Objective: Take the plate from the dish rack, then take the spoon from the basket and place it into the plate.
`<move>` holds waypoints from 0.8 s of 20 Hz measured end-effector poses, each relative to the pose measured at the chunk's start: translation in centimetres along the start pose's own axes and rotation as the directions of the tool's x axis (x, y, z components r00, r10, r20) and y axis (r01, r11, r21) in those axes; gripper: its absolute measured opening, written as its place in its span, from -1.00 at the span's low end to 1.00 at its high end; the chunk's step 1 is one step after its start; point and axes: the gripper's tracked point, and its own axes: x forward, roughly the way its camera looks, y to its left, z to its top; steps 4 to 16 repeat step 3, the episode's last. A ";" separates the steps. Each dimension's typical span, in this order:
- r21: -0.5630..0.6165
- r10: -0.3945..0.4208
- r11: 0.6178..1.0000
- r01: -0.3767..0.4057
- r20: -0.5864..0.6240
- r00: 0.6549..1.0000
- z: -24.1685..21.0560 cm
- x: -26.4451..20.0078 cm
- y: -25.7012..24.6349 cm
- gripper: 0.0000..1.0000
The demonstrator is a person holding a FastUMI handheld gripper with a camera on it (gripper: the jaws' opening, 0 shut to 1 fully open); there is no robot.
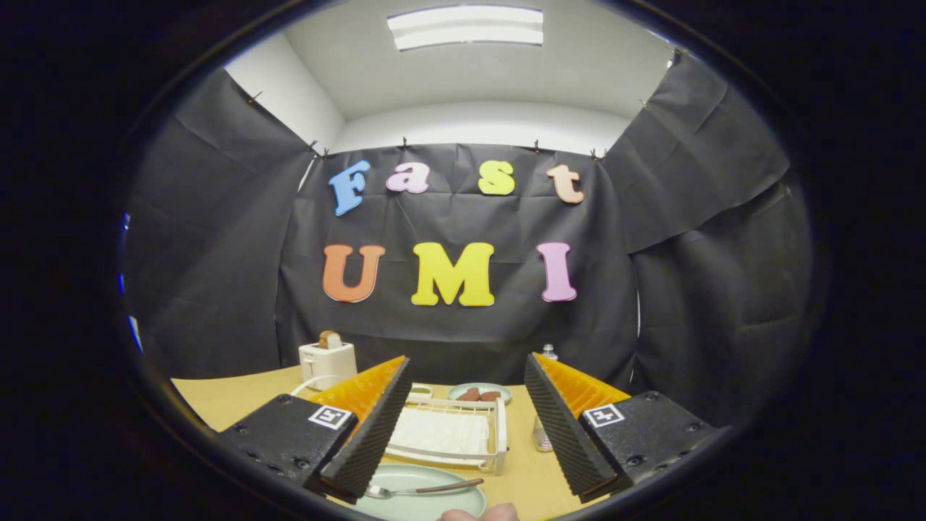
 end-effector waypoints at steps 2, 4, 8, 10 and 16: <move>-0.001 -0.003 1.000 0.003 0.008 1.000 0.2 -0.1 0.0 1.00; -0.002 -0.003 1.000 0.003 0.010 1.000 0.2 -0.1 0.0 1.00; -0.002 -0.003 1.000 0.003 0.010 1.000 0.2 -0.1 0.0 1.00; -0.002 -0.003 1.000 0.003 0.010 1.000 0.2 -0.1 0.0 1.00; -0.002 -0.003 1.000 0.003 0.010 1.000 0.2 -0.1 0.0 1.00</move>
